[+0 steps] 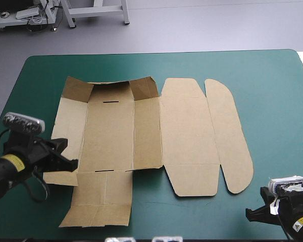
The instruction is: Fold the box
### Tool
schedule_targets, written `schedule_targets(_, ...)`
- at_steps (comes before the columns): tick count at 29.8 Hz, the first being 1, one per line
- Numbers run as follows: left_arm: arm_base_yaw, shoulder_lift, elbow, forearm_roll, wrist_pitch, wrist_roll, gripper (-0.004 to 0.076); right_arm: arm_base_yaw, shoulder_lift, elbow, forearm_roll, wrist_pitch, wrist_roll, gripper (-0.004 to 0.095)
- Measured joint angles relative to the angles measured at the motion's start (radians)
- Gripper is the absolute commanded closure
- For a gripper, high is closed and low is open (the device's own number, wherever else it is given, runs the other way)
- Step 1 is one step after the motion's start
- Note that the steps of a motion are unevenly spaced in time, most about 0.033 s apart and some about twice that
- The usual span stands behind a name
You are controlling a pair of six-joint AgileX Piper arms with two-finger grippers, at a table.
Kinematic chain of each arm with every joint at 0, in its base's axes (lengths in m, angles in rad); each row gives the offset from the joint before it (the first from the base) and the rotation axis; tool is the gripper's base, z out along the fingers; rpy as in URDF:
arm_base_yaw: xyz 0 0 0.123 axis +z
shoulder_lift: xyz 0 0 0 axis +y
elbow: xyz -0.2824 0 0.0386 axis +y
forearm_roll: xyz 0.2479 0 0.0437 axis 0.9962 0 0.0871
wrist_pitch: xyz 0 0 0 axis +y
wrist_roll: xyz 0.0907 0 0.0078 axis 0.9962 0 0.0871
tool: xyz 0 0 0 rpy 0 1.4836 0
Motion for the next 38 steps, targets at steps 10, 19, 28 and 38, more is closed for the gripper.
schedule_targets(10,0.002,0.347,-0.185,0.005,-0.125,0.001,0.0733,0.000,0.000,0.000,0.000,0.000,0.000,0.0926)
schedule_targets(19,0.310,0.513,-0.299,-0.119,-0.118,0.069,0.0731,0.000,0.000,0.000,0.000,0.000,0.000,0.0926)
schedule_targets(28,0.811,0.615,-0.302,-0.507,0.087,0.380,0.0732,0.000,0.000,0.000,0.000,0.000,0.000,0.0926)
schedule_targets(38,0.944,0.755,-0.304,-0.569,0.207,0.514,0.0733,0.000,0.000,0.000,0.000,0.000,0.000,0.0926)
